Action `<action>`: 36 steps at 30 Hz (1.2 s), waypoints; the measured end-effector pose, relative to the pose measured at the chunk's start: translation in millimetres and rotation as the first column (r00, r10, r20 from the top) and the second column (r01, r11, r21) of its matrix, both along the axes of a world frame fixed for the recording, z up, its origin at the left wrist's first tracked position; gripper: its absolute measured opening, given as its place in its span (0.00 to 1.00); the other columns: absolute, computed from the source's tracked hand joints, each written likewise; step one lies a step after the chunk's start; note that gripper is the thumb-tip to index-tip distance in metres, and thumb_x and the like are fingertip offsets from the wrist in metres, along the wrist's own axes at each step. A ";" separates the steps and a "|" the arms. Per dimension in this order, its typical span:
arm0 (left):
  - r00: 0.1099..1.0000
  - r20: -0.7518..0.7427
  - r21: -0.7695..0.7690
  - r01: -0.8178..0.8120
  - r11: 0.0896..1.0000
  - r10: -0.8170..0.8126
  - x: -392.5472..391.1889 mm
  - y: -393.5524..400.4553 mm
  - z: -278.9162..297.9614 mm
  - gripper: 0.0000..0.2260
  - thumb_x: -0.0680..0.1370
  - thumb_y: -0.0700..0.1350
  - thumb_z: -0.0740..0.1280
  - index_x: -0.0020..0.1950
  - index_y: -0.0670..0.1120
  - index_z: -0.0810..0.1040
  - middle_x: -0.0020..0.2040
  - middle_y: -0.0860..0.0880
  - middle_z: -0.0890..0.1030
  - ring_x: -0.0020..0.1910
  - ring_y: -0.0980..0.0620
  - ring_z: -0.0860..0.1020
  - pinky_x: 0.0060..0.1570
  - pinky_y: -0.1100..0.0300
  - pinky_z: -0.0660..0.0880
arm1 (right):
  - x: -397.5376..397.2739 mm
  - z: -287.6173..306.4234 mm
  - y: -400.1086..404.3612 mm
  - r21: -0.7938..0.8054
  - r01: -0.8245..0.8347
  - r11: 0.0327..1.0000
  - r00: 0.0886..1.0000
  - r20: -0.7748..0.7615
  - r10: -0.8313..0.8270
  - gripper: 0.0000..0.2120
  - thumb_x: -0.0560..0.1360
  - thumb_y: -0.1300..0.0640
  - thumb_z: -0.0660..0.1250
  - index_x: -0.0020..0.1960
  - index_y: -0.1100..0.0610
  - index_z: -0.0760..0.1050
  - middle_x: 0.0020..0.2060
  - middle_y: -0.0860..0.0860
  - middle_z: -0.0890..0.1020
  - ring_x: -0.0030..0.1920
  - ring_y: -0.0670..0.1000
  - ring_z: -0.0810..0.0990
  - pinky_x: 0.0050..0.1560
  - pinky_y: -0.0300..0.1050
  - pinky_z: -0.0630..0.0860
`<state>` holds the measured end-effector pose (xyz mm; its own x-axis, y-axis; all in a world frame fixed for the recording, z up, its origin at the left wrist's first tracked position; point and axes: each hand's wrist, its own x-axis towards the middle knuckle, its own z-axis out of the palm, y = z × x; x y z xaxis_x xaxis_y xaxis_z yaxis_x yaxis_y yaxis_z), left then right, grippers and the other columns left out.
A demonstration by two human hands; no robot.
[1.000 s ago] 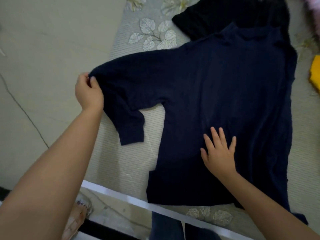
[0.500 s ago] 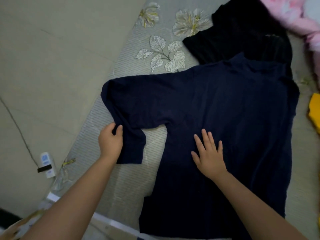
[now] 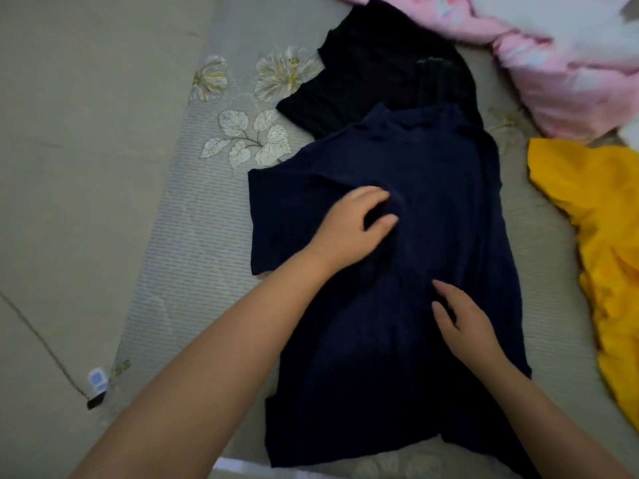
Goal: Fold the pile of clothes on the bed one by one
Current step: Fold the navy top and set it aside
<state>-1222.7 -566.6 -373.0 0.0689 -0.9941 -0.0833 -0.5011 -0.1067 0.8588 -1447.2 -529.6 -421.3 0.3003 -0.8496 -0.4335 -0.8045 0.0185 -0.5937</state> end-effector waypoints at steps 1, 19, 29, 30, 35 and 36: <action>0.991 -0.122 0.129 0.073 0.989 -0.057 -18.7 -5.4 -1.4 0.18 0.77 0.41 0.65 0.65 0.37 0.71 0.65 0.41 0.71 0.64 0.48 0.70 0.62 0.66 0.63 | -15.2 0.6 3.8 0.012 0.076 0.997 0.997 -0.009 -0.076 0.18 0.78 0.63 0.59 0.67 0.61 0.67 0.63 0.55 0.73 0.58 0.45 0.68 0.61 0.38 0.63; 0.760 0.603 0.303 -0.499 0.812 0.243 48.3 85.2 -95.6 0.22 0.74 0.36 0.65 0.67 0.42 0.69 0.56 0.36 0.72 0.55 0.39 0.71 0.50 0.52 0.68 | 97.9 -29.4 -70.9 -0.217 -0.389 0.895 0.844 -0.473 0.252 0.34 0.74 0.44 0.64 0.74 0.45 0.51 0.74 0.56 0.39 0.74 0.61 0.45 0.68 0.61 0.54; 0.769 0.634 -0.182 0.052 0.982 0.077 47.3 54.4 -69.6 0.10 0.65 0.31 0.60 0.42 0.33 0.79 0.36 0.36 0.78 0.38 0.42 0.72 0.35 0.53 0.72 | -35.1 27.7 -126.6 -0.458 -0.320 0.829 0.947 -0.142 0.288 0.08 0.64 0.67 0.63 0.40 0.70 0.76 0.54 0.71 0.75 0.54 0.68 0.77 0.56 0.51 0.69; 0.731 0.682 -0.153 0.171 0.973 -0.021 44.1 52.9 -72.3 0.10 0.65 0.31 0.60 0.40 0.33 0.80 0.36 0.37 0.79 0.35 0.41 0.75 0.32 0.53 0.74 | -48.6 24.0 -131.1 -0.417 -0.266 0.869 0.964 -0.123 0.236 0.07 0.64 0.71 0.63 0.41 0.70 0.77 0.55 0.70 0.75 0.56 0.67 0.76 0.58 0.49 0.68; 0.630 0.741 0.287 0.015 0.958 -0.232 41.3 53.6 -88.8 0.15 0.58 0.24 0.72 0.43 0.33 0.80 0.38 0.34 0.78 0.35 0.36 0.77 0.30 0.48 0.74 | -79.2 1.6 -134.6 0.043 0.537 0.842 0.839 0.071 -0.539 0.14 0.69 0.75 0.55 0.36 0.60 0.73 0.39 0.56 0.78 0.43 0.55 0.72 0.37 0.41 0.68; 0.628 0.746 0.340 -0.072 0.938 -0.222 42.5 53.1 -89.4 0.14 0.64 0.26 0.69 0.48 0.34 0.79 0.43 0.34 0.78 0.41 0.36 0.76 0.36 0.47 0.72 | -82.4 -1.6 -136.8 0.107 0.602 0.792 0.787 0.087 -0.610 0.15 0.70 0.74 0.55 0.34 0.59 0.73 0.36 0.54 0.75 0.39 0.53 0.71 0.35 0.42 0.66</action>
<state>-1180.2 -513.4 -462.4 0.1798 -0.9252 -0.3342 -0.9724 -0.2185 0.0817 -1529.5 -666.4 -422.9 -0.2163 -0.8421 -0.4940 -0.5424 0.5244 -0.6564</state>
